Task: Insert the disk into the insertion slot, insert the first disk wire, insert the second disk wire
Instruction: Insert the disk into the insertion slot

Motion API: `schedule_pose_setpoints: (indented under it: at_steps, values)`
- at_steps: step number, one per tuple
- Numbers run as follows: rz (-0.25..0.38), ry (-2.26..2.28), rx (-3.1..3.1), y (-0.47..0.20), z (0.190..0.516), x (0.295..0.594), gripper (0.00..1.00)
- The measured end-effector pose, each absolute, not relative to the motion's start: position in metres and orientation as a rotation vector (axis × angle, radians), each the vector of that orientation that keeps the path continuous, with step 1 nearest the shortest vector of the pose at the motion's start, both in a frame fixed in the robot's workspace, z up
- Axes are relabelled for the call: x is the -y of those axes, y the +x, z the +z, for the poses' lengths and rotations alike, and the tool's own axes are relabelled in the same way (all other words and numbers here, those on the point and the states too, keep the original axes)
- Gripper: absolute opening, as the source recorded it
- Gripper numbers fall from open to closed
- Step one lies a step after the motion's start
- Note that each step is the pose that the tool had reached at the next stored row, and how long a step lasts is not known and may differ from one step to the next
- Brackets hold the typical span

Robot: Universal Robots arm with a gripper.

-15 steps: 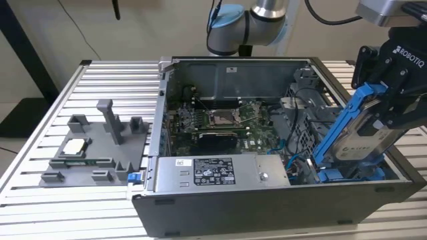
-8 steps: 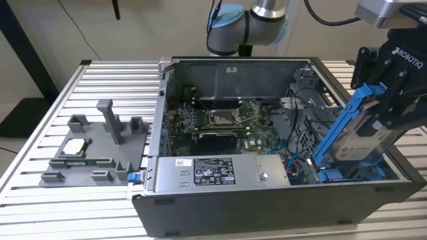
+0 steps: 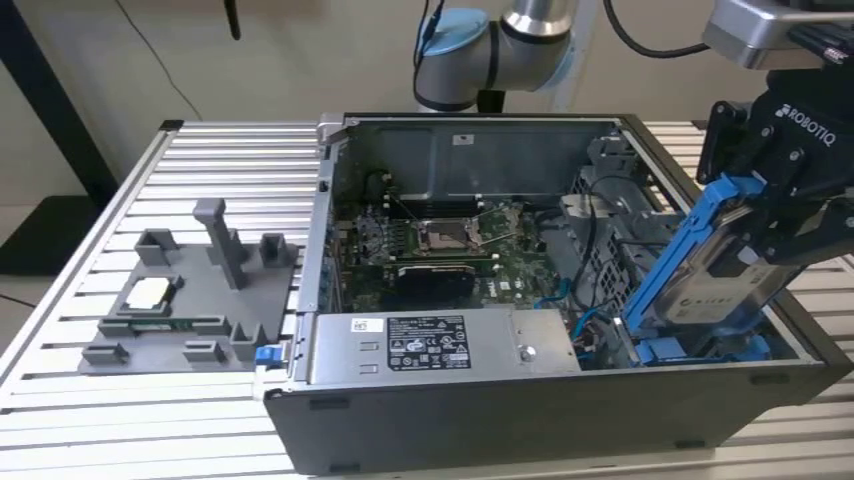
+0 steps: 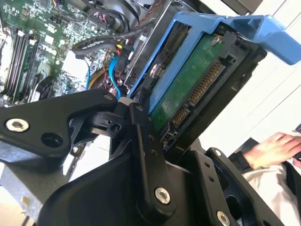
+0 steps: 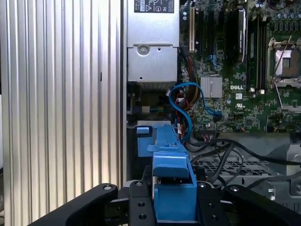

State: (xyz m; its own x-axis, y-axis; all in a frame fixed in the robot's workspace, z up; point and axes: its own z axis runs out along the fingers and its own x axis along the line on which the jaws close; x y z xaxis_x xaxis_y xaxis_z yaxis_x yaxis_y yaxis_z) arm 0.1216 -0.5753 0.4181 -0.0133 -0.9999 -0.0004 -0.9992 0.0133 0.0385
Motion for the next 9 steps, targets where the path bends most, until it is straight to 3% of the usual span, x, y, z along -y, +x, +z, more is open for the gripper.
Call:
schedule_pose_setpoints:
  at_steps: [9]
  values:
    - [-0.051, 2.191, 2.220, 0.1271, 0.4107, 0.5751, 0.33]
